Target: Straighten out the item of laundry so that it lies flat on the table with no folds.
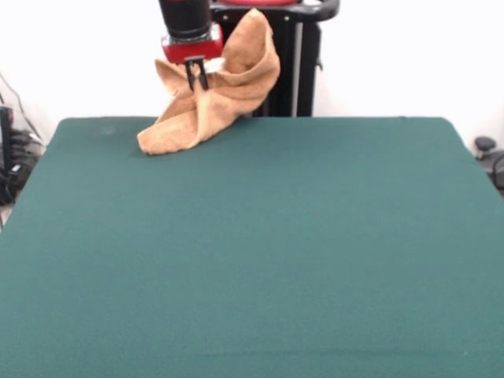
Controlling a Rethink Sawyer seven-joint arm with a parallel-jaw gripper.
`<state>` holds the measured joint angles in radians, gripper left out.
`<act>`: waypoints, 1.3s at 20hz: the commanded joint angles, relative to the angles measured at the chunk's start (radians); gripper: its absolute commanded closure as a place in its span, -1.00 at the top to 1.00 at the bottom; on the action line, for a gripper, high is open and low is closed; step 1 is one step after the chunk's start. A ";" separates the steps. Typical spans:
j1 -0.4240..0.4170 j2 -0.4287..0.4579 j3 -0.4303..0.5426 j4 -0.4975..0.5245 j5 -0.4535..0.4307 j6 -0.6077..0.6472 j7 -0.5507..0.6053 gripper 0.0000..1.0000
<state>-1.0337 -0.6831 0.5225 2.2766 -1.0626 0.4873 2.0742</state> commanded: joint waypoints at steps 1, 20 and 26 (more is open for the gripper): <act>0.067 0.054 0.045 -0.188 0.083 0.075 -0.066 -1.00; 0.115 0.043 0.096 -0.281 0.228 0.193 -0.139 -1.00; 0.156 0.075 0.082 -0.341 0.226 0.207 -0.139 -1.00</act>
<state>-0.9526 -0.6335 0.5222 2.1081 -0.8782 0.6191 2.0742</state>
